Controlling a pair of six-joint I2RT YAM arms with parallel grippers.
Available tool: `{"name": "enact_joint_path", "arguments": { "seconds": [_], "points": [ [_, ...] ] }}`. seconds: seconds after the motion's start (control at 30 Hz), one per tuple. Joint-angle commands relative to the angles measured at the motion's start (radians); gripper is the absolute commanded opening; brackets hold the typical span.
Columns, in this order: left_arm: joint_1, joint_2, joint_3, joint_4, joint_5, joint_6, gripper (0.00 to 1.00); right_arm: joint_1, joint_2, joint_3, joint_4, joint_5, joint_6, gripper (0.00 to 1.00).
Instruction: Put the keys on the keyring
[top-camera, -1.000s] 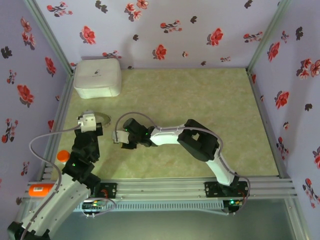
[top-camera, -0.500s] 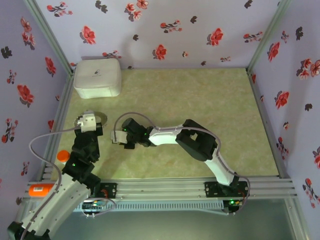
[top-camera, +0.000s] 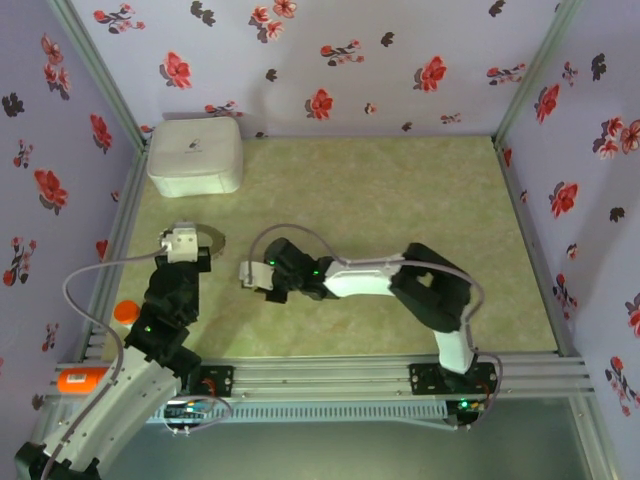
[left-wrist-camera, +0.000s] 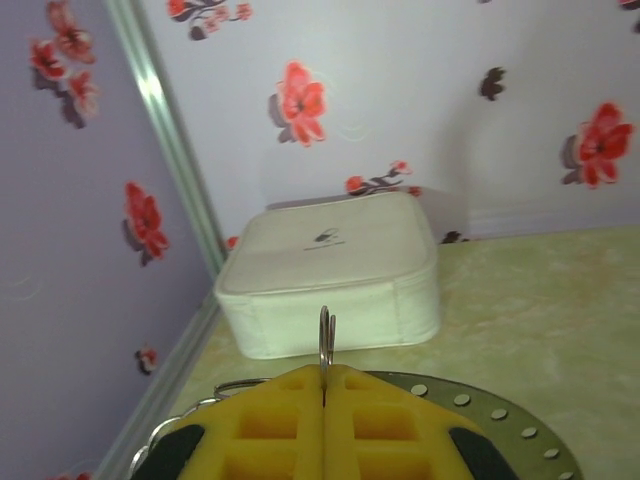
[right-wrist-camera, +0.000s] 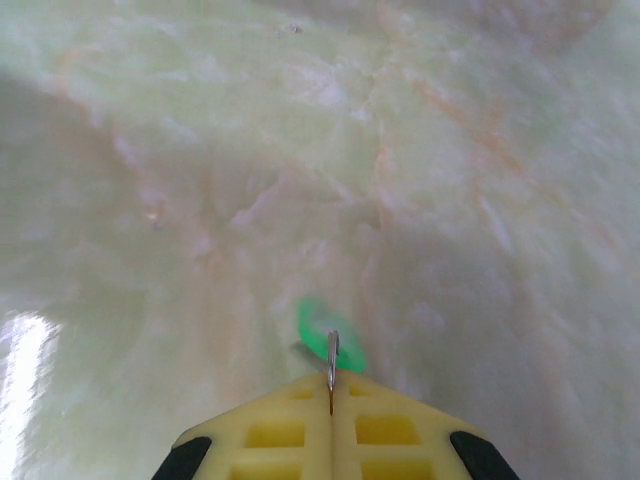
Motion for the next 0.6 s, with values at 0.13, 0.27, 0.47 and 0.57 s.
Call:
{"name": "enact_joint_path", "arguments": {
  "seconds": [0.13,0.27,0.47,0.57],
  "points": [
    [0.002,0.105,-0.007,0.09,0.411,-0.037,0.0,0.002,-0.359,-0.263,-0.059,0.12,0.163,0.0],
    [0.0,0.186,-0.005,0.14,0.677,-0.065,0.0,-0.013,-0.556,-0.347,-0.114,0.154,0.214,0.0],
    [-0.085,0.263,0.034,0.119,0.809,0.017,0.0,-0.034,-0.788,-0.392,-0.216,0.155,0.232,0.0],
    [-0.152,0.314,0.062,0.104,0.823,0.067,0.0,-0.039,-0.848,-0.38,-0.262,0.155,0.229,0.0]
  ]
}}
